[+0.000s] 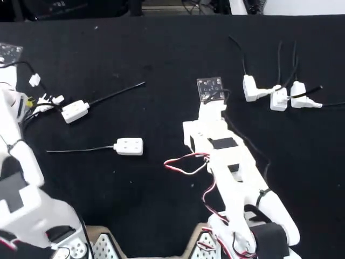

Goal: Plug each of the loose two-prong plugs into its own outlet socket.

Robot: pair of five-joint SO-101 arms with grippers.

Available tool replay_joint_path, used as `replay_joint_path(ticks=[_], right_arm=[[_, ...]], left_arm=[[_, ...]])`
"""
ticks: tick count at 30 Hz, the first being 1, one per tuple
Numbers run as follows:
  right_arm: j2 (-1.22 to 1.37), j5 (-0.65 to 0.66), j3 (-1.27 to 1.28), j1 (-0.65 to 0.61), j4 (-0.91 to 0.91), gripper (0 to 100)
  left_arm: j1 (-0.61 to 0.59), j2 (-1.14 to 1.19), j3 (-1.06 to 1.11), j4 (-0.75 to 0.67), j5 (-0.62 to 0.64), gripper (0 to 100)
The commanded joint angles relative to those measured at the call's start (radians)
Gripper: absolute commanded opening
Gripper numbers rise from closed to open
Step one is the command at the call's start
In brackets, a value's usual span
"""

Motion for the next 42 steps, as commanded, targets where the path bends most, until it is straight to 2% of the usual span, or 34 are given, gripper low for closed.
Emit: replay_joint_path(ticks=[1, 7, 20, 25, 27, 35, 42], right_arm=[[-0.039, -0.002, -0.004, 0.012, -0.023, 12.3], [-0.038, -0.002, -0.002, 0.012, -0.023, 12.3], [-0.038, -0.002, -0.002, 0.012, -0.023, 12.3], [-0.038, -0.002, -0.004, 0.011, -0.023, 12.3], [-0.038, -0.002, -0.004, 0.008, -0.023, 12.3], [-0.038, -0.002, -0.002, -0.02, -0.021, 12.3], [-0.038, -0.002, -0.002, -0.02, -0.021, 12.3]], left_arm=[[-0.008, 0.129, -0.15, -0.083, -0.069, 22], [0.01, 0.295, -0.28, -0.077, -0.038, 22], [0.038, 0.402, -0.289, -0.064, -0.071, 22], [0.061, 0.321, -0.343, 0.17, -0.072, 22], [0.077, 0.325, -0.344, 0.203, -0.072, 22], [0.088, 0.436, -0.372, 0.0, -0.009, 22], [0.101, 0.522, -0.438, -0.014, -0.003, 22]])
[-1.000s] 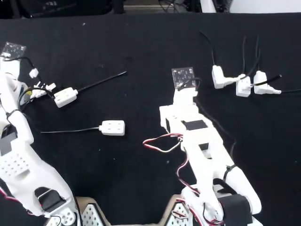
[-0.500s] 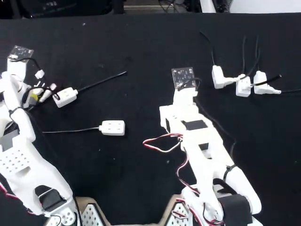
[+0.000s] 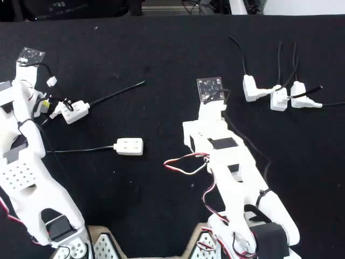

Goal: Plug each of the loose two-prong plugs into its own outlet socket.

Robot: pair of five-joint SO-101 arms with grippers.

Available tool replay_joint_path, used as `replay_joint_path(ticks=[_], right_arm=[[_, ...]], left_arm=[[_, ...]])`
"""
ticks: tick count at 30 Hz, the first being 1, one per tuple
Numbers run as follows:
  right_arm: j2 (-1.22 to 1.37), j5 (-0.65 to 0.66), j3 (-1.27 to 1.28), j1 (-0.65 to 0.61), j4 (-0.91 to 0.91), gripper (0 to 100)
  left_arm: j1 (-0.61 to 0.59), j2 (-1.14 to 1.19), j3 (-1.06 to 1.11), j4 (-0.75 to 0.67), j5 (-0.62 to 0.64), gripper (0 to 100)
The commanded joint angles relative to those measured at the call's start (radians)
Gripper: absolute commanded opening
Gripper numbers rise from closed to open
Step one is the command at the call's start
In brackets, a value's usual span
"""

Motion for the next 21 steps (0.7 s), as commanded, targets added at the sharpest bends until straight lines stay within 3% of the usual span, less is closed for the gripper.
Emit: replay_joint_path(ticks=[1, 5, 8, 17, 21], right_arm=[[-0.038, -0.002, -0.002, -0.02, -0.021, 12.3], [-0.038, -0.002, -0.002, -0.021, -0.021, 12.3], [-0.038, -0.002, -0.002, -0.021, -0.021, 12.3], [-0.038, -0.002, -0.002, -0.021, -0.02, 12.3], [-0.038, -0.002, -0.002, -0.021, -0.02, 12.3]], left_arm=[[0.031, 0.034, -0.068, -0.014, 0.02, 22], [0.05, 0.069, -0.074, 0.086, 0.021, 19], [0.048, 0.071, -0.088, 0.175, 0.021, 3], [-0.105, -0.025, -0.209, 0.42, 0.021, 3], [-0.163, -0.084, -0.223, 0.446, 0.017, 3]])
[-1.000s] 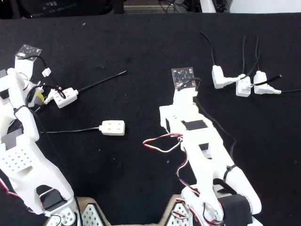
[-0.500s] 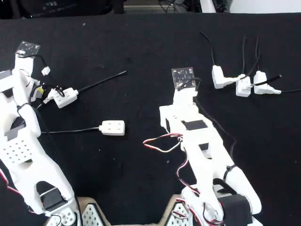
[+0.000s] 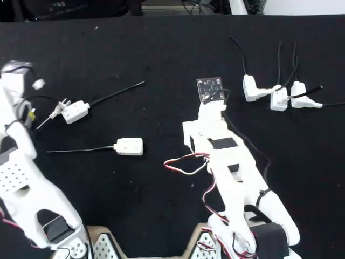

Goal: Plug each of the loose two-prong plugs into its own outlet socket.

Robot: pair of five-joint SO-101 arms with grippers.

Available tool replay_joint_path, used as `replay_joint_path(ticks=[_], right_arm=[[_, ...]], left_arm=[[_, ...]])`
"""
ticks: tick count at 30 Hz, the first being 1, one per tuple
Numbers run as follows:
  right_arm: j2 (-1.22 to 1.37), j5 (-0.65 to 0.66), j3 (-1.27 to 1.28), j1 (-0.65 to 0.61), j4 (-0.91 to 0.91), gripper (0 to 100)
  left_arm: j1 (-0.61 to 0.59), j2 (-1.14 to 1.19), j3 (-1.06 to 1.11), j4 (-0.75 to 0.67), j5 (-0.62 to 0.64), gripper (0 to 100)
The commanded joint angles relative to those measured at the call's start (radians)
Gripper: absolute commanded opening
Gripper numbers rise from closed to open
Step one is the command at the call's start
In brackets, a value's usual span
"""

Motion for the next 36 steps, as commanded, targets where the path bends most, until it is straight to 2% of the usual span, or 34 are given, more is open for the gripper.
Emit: replay_joint_path(ticks=[1, 4, 7, 11, 14, 18, 22, 25, 28, 32, 36], right_arm=[[-0.038, -0.002, -0.002, -0.02, -0.018, 12.3], [-0.038, -0.002, -0.002, -0.02, -0.017, 12.3], [-0.038, -0.002, -0.002, -0.02, -0.018, 12.3], [-0.038, -0.002, -0.002, -0.02, -0.017, 12.3], [-0.039, -0.002, -0.002, -0.015, -0.017, 12.3], [-0.047, -0.002, -0.002, -0.015, -0.015, 12.3], [-0.047, -0.002, -0.004, -0.014, -0.015, 12.3], [-0.048, -0.003, -0.005, -0.012, -0.012, 12.3], [-0.048, -0.009, -0.039, 0.041, 0.041, 12.3], [-0.048, -0.014, -0.17, 0.161, 0.23, 12.3], [-0.048, -0.048, -0.291, 0.23, 0.446, 12.3]], left_arm=[[-0.076, -0.121, -0.065, 0.029, -0.002, 3], [-0.12, -0.158, -0.074, 0.074, -0.002, 3], [-0.136, -0.227, -0.096, 0.203, -0.038, 3], [-0.108, -0.344, -0.091, 0.4, -0.055, 3], [-0.076, -0.413, -0.054, 0.456, -0.052, 3], [0.054, -0.503, 0.099, 0.459, 0.052, 3], [0.285, -0.628, 0.294, 0.448, 0.198, 3], [0.479, -0.733, 0.433, 0.374, 0.313, 3], [0.645, -0.835, 0.565, 0.27, 0.4, 3], [0.835, -0.893, 0.76, 0.055, 0.549, 3], [1.003, -0.891, 0.901, -0.16, 0.689, 3]])
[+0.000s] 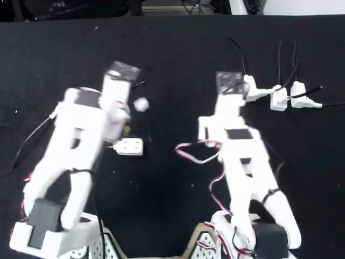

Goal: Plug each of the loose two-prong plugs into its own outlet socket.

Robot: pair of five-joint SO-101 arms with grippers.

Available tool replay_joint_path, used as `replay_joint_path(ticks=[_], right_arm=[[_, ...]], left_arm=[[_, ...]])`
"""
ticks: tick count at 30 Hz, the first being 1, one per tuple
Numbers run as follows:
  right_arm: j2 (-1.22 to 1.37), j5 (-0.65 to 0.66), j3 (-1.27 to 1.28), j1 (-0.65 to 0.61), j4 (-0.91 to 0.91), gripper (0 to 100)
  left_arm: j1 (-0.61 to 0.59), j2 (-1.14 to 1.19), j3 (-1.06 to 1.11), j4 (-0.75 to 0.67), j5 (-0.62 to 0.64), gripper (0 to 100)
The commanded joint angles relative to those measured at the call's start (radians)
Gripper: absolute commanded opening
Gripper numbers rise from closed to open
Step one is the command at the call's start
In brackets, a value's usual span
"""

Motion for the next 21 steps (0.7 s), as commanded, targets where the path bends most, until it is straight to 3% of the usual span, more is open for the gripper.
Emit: replay_joint_path(ticks=[1, 6, 13, 17, 21], right_arm=[[-0.048, -0.014, -0.124, 0.08, 0.186, 12.3], [-0.048, 0.026, -0.081, 0.173, 0.232, 11.9], [-0.048, 0.041, -0.045, 0.173, 0.232, 12.2], [-0.048, 0.041, -0.051, 0.16, 0.232, 12.3], [-0.048, 0.041, -0.053, 0.071, 0.232, 12.3]], left_arm=[[0.199, -0.041, 0.127, -0.247, 0.16, 3], [0.306, -0.041, 0.202, -0.446, 0.299, 4], [0.375, -0.054, 0.232, -0.506, 0.41, 27], [0.305, -0.08, 0.17, -0.361, 0.388, 23], [0.134, -0.123, 0.114, -0.181, 0.262, 22]])
